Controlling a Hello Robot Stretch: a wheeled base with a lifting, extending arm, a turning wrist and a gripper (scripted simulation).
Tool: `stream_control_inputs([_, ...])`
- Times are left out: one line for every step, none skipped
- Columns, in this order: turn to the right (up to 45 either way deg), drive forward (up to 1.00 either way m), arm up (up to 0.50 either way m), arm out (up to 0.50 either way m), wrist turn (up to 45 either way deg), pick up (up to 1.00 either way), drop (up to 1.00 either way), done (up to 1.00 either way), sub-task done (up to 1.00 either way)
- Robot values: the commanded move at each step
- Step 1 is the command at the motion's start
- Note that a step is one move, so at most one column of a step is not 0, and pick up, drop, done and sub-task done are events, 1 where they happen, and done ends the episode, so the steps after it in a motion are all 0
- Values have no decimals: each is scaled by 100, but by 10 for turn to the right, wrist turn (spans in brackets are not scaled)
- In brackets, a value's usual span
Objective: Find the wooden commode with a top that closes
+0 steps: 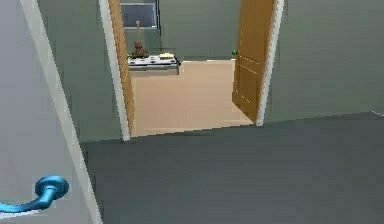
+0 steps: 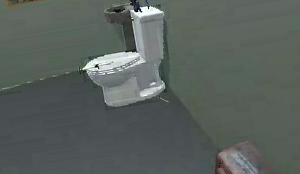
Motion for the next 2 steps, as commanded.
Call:
stream_control_inputs([0,50,0,0,0,0,0,0,0])
stream_control_inputs([-150,0,0,0,0,0,0,0,0])
